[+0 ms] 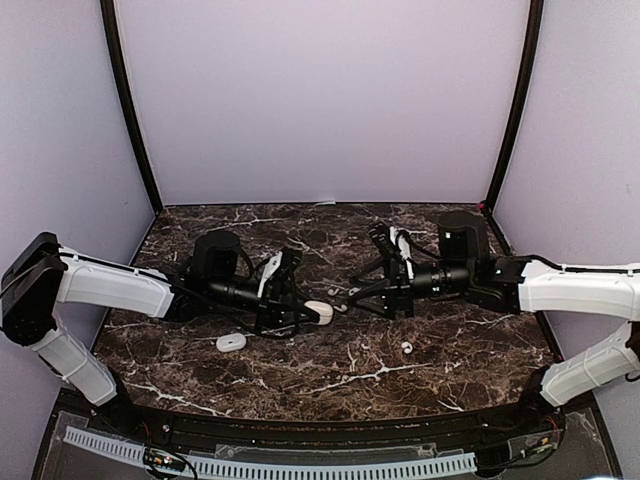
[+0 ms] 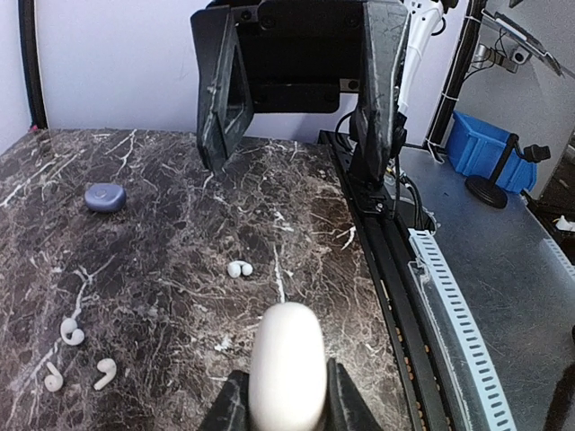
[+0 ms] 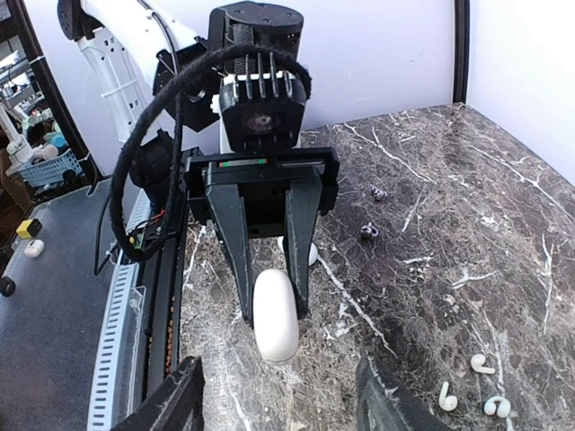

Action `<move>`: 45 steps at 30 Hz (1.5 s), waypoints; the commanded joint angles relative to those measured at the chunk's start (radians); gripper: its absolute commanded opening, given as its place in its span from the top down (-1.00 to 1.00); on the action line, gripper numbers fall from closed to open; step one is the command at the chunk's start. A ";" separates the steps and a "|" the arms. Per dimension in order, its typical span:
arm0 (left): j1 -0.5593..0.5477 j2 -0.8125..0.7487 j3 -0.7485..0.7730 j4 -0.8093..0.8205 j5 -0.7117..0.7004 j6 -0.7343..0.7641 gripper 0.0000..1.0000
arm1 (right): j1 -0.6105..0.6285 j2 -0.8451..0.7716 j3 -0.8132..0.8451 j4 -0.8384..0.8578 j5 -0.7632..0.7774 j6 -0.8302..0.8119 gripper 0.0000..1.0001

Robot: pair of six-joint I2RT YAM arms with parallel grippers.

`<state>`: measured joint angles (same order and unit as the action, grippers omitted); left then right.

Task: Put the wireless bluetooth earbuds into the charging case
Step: Pass from the left arm to the right

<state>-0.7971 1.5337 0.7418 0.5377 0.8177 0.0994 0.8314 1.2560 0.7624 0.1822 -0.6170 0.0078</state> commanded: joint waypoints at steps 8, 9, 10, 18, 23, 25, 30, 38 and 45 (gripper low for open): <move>-0.004 -0.054 -0.016 -0.024 0.032 0.060 0.62 | 0.089 0.125 0.133 -0.131 0.001 -0.289 0.15; -0.004 -0.057 -0.016 -0.032 0.032 0.072 0.62 | 0.103 0.133 0.138 -0.142 0.024 -0.305 0.15; -0.004 -0.059 -0.017 -0.037 0.032 0.082 0.62 | 0.113 0.141 0.145 -0.157 0.038 -0.317 0.15; -0.004 -0.066 -0.034 -0.038 0.068 0.140 0.61 | 0.133 0.211 0.207 -0.218 0.117 -0.321 0.21; -0.004 -0.081 -0.052 -0.024 0.070 0.162 0.61 | 0.133 0.217 0.204 -0.197 0.150 -0.298 0.18; -0.005 -0.084 -0.054 -0.024 0.068 0.166 0.61 | 0.134 0.222 0.207 -0.204 0.146 -0.298 0.23; -0.004 -0.079 -0.056 -0.023 0.064 0.166 0.62 | 0.137 0.237 0.219 -0.211 0.126 -0.289 0.28; -0.005 -0.077 -0.058 -0.010 0.055 0.164 0.61 | 0.140 0.271 0.244 -0.206 0.105 -0.265 0.35; -0.005 -0.077 -0.059 -0.005 0.031 0.153 0.61 | 0.143 0.302 0.267 -0.189 0.113 -0.232 0.53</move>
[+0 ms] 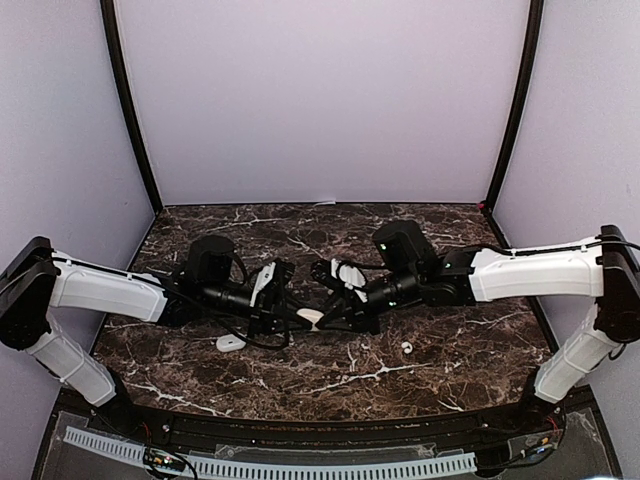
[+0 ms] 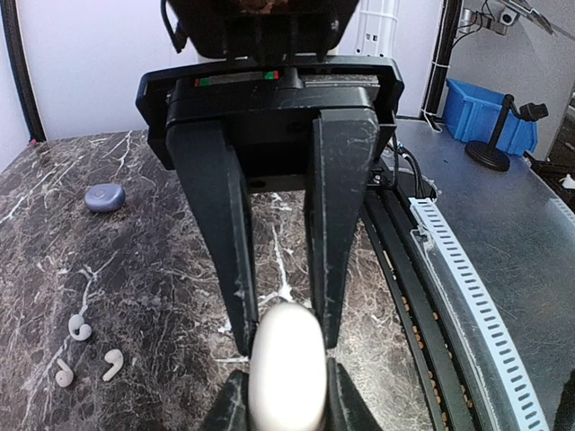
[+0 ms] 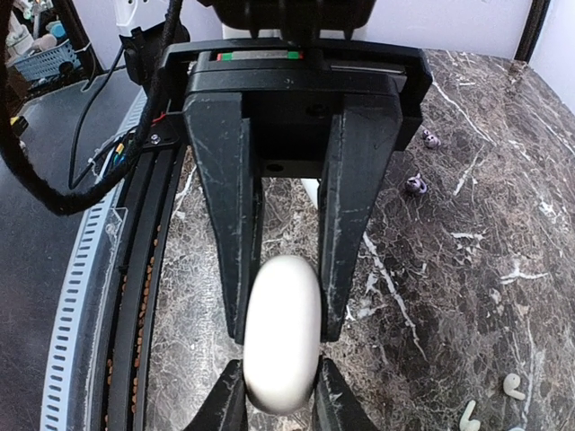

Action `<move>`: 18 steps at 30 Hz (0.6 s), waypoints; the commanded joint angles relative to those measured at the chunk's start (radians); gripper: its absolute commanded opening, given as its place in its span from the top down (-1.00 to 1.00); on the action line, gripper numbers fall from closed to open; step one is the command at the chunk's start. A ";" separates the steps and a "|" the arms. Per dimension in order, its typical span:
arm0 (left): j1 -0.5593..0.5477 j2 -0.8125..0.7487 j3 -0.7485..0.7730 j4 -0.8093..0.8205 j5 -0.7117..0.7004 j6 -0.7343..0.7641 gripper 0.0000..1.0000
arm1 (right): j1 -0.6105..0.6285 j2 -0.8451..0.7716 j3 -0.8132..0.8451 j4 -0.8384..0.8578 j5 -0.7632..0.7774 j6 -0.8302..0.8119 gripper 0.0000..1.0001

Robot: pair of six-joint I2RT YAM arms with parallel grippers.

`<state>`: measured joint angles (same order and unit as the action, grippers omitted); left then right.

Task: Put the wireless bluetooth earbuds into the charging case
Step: Pass from the left arm to the right, then pass from the right arm to the left

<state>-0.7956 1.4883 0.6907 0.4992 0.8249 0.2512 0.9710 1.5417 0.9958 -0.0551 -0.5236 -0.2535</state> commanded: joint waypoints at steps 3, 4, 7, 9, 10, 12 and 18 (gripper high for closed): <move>-0.007 -0.033 -0.010 0.034 0.024 0.000 0.61 | 0.003 0.021 0.038 0.051 0.030 0.038 0.61; -0.007 -0.033 -0.012 0.034 0.022 0.000 0.60 | 0.003 0.021 0.038 0.052 0.034 0.043 0.65; -0.007 -0.036 -0.026 0.038 0.016 0.001 0.31 | 0.000 0.015 0.033 0.056 0.033 0.048 0.70; -0.005 -0.046 -0.045 0.057 0.013 -0.011 0.03 | -0.008 0.006 0.025 0.060 0.024 0.055 0.71; -0.006 -0.054 -0.062 0.075 0.007 -0.019 -0.12 | -0.014 -0.001 0.019 0.067 0.016 0.060 0.72; -0.005 -0.075 -0.104 0.134 -0.008 -0.042 -0.31 | -0.026 -0.015 0.000 0.090 -0.012 0.072 0.73; -0.004 -0.098 -0.179 0.248 -0.048 -0.074 -0.35 | -0.032 -0.044 -0.034 0.145 -0.051 0.080 0.73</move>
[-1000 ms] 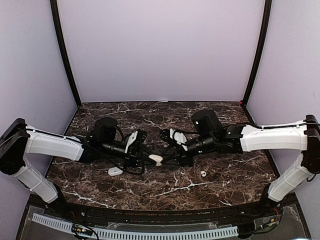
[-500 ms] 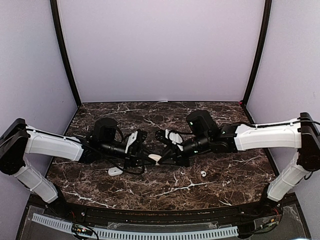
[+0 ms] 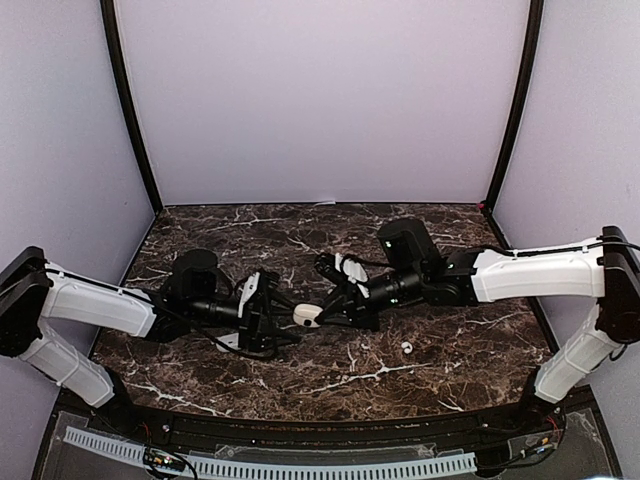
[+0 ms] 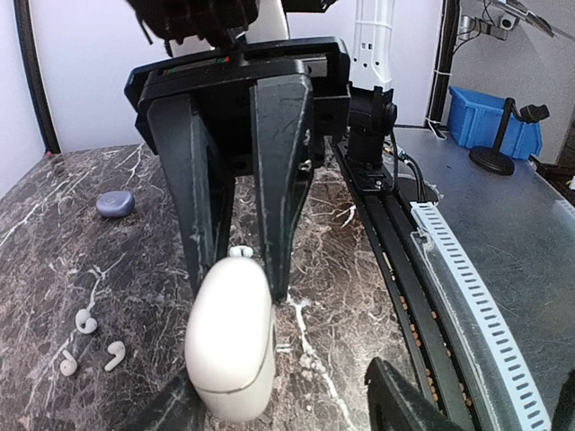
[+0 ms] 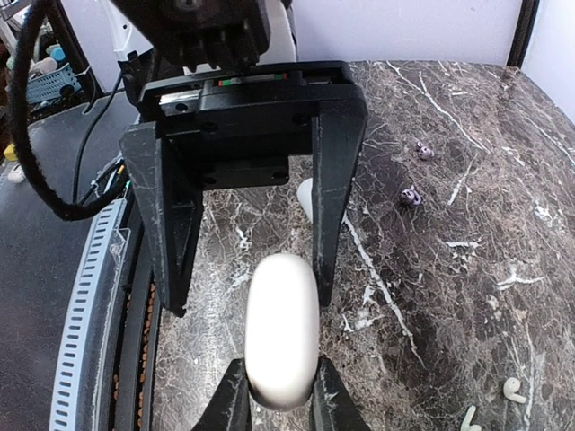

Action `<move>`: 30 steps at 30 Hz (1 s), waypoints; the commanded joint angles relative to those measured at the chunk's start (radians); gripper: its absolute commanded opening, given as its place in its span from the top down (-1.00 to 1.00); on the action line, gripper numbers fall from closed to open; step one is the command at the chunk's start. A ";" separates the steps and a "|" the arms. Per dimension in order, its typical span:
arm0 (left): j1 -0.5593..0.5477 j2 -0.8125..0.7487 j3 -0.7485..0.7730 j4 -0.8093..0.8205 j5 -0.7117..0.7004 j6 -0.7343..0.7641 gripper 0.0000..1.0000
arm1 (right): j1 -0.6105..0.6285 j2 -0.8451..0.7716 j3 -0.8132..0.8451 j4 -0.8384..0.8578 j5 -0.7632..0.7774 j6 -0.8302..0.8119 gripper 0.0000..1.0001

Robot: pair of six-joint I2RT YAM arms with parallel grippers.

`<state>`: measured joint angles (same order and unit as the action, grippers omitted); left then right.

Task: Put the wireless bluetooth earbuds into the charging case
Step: Pass from the right arm to the left

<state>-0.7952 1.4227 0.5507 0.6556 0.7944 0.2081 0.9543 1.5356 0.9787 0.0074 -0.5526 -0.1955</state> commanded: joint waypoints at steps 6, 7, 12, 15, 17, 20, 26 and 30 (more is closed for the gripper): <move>-0.005 0.011 0.001 0.080 -0.008 -0.057 -0.21 | -0.015 -0.034 -0.014 0.094 -0.044 0.024 0.75; -0.004 0.019 0.007 0.080 -0.008 -0.067 -0.20 | -0.015 -0.035 -0.013 0.095 -0.046 0.024 0.75; -0.004 0.027 0.013 0.107 -0.003 -0.081 -0.13 | -0.014 -0.036 -0.015 0.093 -0.053 0.025 0.75; -0.004 0.027 0.017 0.107 0.001 -0.077 0.09 | -0.015 -0.040 -0.021 0.100 -0.059 0.026 0.75; -0.005 0.024 0.018 0.107 0.002 -0.076 0.18 | -0.015 -0.041 -0.021 0.098 -0.059 0.027 0.75; -0.004 0.022 0.019 0.109 0.002 -0.082 0.22 | -0.015 -0.042 -0.023 0.097 -0.053 0.024 0.74; -0.004 0.032 0.027 0.115 0.025 -0.099 0.29 | -0.014 -0.035 -0.020 0.097 -0.058 0.024 0.73; -0.005 0.032 0.028 0.116 0.031 -0.085 0.57 | -0.014 -0.037 -0.021 0.105 -0.063 0.030 0.66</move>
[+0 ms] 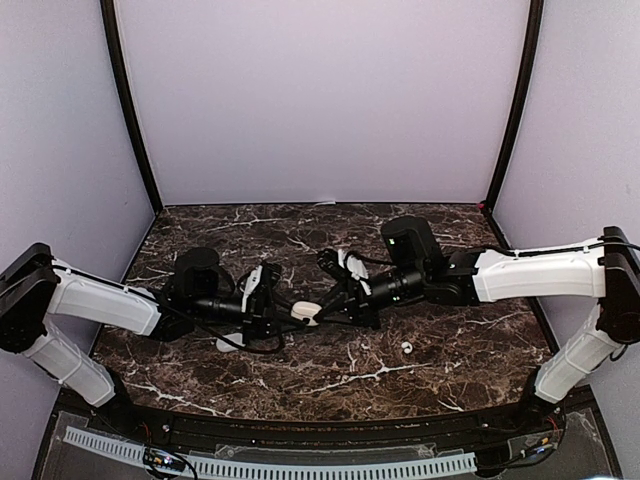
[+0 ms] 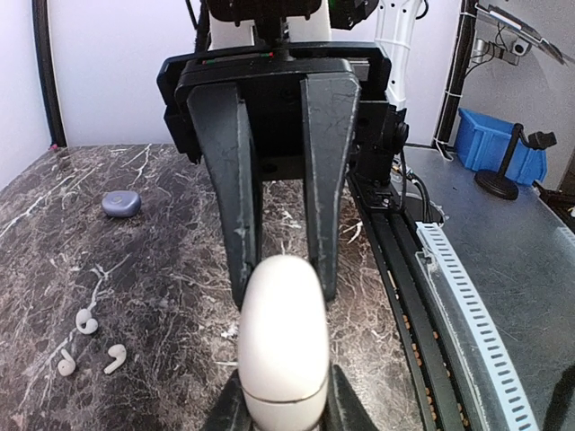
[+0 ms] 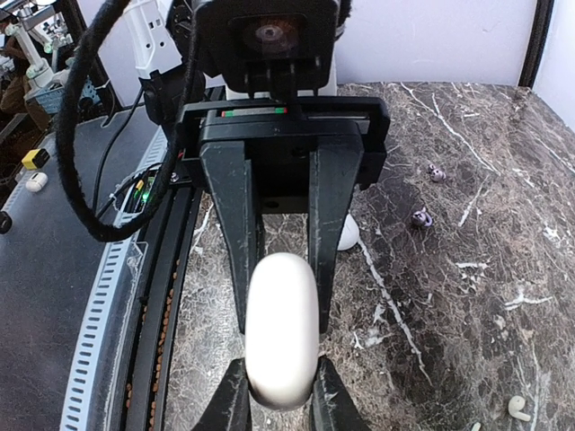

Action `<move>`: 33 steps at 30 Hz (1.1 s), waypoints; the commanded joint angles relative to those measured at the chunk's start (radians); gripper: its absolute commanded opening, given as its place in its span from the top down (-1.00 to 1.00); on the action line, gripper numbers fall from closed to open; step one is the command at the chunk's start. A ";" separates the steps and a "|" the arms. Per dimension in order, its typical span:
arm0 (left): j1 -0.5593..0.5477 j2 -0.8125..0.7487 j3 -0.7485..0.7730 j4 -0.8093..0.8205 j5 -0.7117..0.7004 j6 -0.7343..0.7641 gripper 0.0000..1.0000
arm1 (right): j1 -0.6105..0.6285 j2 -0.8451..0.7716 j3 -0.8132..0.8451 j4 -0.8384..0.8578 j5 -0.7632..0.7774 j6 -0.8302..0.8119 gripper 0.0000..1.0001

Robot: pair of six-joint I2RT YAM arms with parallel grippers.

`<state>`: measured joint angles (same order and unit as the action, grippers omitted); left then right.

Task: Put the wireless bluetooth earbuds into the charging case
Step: Pass from the right arm to the left, then open the charging case.

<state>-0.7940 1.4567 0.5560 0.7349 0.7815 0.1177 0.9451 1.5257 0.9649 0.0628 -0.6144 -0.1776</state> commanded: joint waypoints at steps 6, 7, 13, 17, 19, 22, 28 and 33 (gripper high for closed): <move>-0.005 0.000 0.032 -0.011 0.046 0.040 0.60 | -0.005 -0.022 -0.003 0.048 -0.008 0.019 0.29; -0.005 0.003 0.036 -0.026 0.048 0.047 0.60 | -0.005 -0.019 -0.001 0.051 -0.009 0.024 0.24; -0.006 0.010 0.043 -0.063 0.067 0.073 0.63 | -0.005 0.008 0.012 0.066 -0.017 0.046 0.02; -0.005 0.011 0.036 -0.063 0.081 0.074 0.63 | 0.002 0.017 0.008 0.072 -0.012 0.053 -0.08; -0.005 0.014 0.033 -0.062 0.090 0.073 0.63 | 0.006 0.022 0.003 0.074 0.006 0.058 -0.09; -0.005 0.021 0.027 -0.056 0.106 0.073 0.64 | 0.007 0.037 0.004 0.060 0.034 0.069 -0.09; -0.005 0.040 0.025 -0.061 0.146 0.087 0.64 | -0.007 0.046 0.002 0.084 0.083 0.123 -0.08; -0.005 0.042 0.021 -0.063 0.178 0.088 0.64 | -0.049 0.050 -0.019 0.125 0.094 0.190 -0.04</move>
<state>-0.7883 1.5028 0.5789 0.6788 0.8562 0.1818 0.9424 1.5639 0.9623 0.0929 -0.5877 -0.0601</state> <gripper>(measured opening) 0.251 0.527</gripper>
